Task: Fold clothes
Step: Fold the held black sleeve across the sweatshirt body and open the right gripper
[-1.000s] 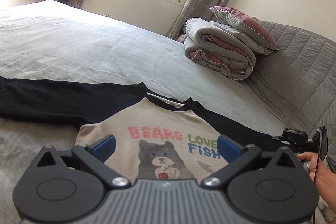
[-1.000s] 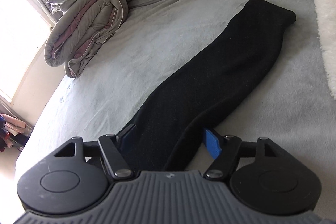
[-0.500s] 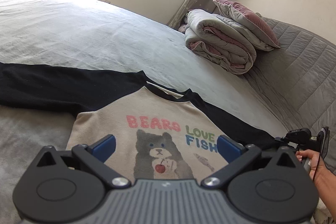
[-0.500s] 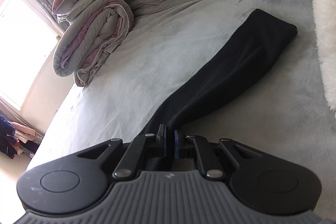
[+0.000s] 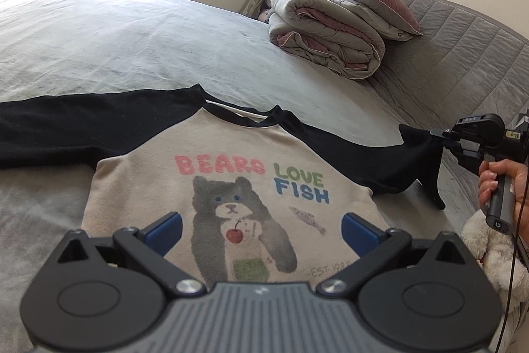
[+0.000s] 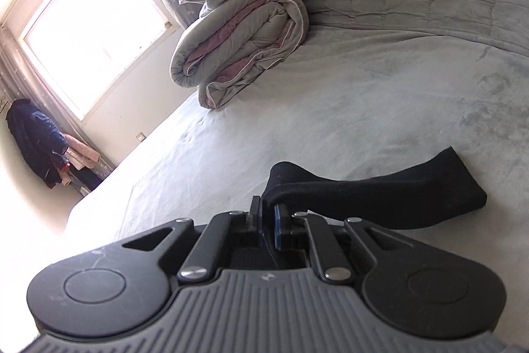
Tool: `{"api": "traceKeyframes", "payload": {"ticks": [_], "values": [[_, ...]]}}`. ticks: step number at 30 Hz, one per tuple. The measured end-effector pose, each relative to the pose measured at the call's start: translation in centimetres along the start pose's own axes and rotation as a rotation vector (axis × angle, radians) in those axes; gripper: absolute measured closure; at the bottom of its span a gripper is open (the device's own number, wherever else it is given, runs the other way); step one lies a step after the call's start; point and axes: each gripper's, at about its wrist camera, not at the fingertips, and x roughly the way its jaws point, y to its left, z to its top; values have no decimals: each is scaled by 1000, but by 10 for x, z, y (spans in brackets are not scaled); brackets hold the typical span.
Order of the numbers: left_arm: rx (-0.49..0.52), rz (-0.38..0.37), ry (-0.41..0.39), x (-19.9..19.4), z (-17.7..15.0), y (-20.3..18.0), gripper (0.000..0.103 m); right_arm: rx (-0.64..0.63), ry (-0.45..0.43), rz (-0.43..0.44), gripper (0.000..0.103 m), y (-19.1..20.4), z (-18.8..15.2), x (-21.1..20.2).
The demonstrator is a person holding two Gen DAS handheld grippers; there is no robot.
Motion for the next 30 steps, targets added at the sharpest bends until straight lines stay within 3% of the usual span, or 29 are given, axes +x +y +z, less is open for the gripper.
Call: {"api": "traceKeyframes", "payload": {"ticks": [13,18,22,29,30], "values": [[55,100,56,4,-4,-5,0,-321,76,90,94,102,-59,22],[22,139,98,10,-6,5,0,-367,119,90,94,118,-89,46],[9,129,105,10,-6,6,0,-418,152,90,94,128,-115,65],[11,135,116,12,-7,9,0,-481,363,113,86,118,-172,92],[13,136,118,13,-7,10,0,-481,362,132,86,113,-176,89]]}}
